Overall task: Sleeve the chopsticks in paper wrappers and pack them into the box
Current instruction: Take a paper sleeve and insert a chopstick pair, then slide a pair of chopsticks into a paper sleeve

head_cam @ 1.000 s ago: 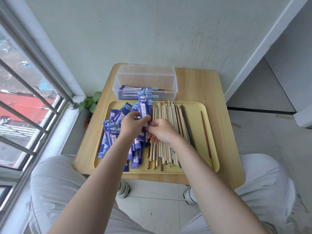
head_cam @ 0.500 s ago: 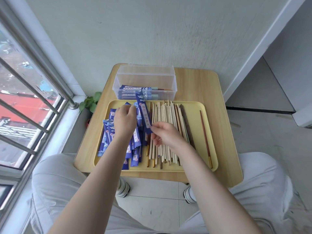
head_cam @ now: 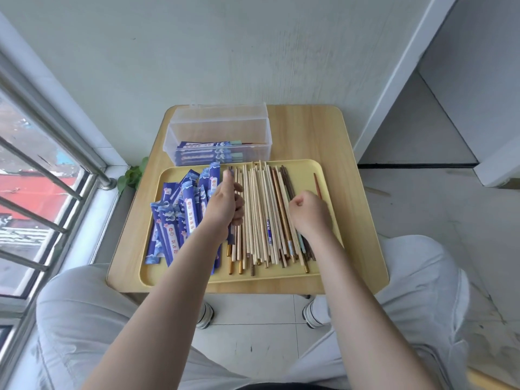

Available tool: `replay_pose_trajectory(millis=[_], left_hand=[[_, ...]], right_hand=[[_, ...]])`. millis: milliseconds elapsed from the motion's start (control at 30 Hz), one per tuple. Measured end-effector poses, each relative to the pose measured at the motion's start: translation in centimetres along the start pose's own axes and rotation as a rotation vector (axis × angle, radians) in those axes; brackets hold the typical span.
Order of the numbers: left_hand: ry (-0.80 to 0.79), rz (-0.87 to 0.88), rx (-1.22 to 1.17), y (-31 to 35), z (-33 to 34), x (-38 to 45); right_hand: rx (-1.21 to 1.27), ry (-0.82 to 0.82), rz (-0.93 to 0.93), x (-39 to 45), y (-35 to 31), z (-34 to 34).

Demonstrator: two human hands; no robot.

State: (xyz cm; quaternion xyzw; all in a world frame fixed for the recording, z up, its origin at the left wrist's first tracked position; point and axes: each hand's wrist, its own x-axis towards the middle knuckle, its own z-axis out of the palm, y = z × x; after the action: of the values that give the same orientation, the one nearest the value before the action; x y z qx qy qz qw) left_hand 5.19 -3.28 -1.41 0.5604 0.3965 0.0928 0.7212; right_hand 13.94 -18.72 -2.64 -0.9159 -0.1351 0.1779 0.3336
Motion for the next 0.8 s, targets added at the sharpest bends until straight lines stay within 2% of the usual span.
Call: replay_pose_trajectory(millis=[67, 167, 300, 467, 667, 800], left_hand=[[-0.054, -0.033, 0.076, -0.6, 0.3, 0.0], [-0.105, -0.039, 0.151, -1.8, 0.9, 0.0], [-0.104, -0.025, 0.197, -3.1, 1.1, -0.2], [-0.026, -0.003, 0.229, -4.0, 0.8, 0.1], [-0.088, 0.044, 0.396, -3.8, 1.1, 0.0], [-0.115, 0.091, 0.451, -3.8, 0.9, 0.0]], right_hand=[[-0.18, 0.042, 0.04, 0.7, 1.2, -0.4], [-0.294, -0.057, 0.081, 1.0, 2.0, -0.2], [-0.298, -0.078, 0.094, 1.4, 2.5, 0.0], [-0.322, -0.17, 0.113, 1.7, 2.7, -0.9], [-0.433, -0.228, 0.119, 1.0, 1.7, -1.0], [-0.326, -0.235, 0.184, 0.9, 1.5, -0.6]])
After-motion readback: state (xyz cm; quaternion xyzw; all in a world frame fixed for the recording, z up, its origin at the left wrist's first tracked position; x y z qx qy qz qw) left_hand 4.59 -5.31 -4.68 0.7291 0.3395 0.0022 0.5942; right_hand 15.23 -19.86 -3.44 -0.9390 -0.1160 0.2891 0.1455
